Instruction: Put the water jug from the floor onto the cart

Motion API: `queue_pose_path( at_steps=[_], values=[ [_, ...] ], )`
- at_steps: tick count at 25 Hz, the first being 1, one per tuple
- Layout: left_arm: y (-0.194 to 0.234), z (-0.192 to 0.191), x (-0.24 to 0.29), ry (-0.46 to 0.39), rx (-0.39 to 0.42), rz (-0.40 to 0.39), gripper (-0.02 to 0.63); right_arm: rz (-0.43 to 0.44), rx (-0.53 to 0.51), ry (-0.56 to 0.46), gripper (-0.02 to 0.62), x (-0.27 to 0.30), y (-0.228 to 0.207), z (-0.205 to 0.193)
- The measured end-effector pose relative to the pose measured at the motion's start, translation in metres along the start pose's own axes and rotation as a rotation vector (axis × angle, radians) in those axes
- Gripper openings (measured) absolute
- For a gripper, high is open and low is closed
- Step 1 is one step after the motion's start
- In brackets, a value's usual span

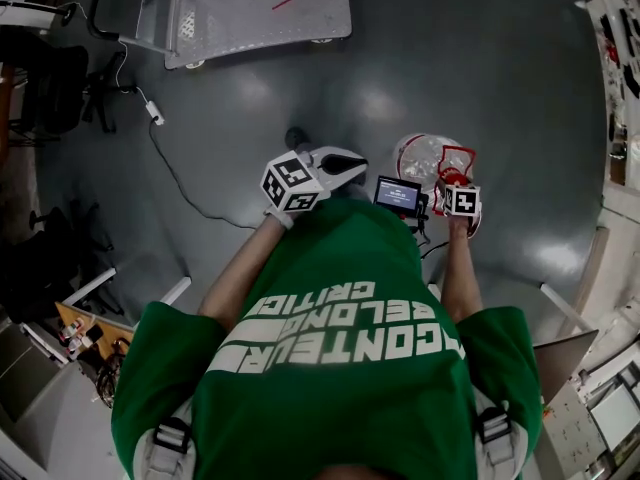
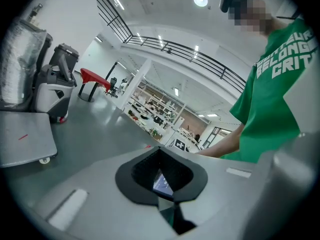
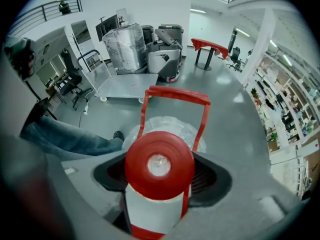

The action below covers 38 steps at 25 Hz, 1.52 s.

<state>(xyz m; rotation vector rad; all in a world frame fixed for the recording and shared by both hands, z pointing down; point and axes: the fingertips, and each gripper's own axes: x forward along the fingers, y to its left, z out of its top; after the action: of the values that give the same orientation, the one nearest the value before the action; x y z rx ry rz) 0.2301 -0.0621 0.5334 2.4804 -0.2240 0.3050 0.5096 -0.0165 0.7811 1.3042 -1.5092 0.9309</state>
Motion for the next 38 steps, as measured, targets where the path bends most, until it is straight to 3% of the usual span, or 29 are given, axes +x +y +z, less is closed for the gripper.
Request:
queue_pose_path(
  at_steps=[23,38],
  values=[
    [0.067,0.03,-0.06,-0.087,-0.048,0.018,0.009,-0.021,0.005,0.035,0.304,-0.016,0.026,0.057],
    [0.138,0.057,-0.107,-0.133,-0.073,0.06,0.009,-0.011,-0.028,0.039,0.304,0.001,0.052,0.136]
  ],
)
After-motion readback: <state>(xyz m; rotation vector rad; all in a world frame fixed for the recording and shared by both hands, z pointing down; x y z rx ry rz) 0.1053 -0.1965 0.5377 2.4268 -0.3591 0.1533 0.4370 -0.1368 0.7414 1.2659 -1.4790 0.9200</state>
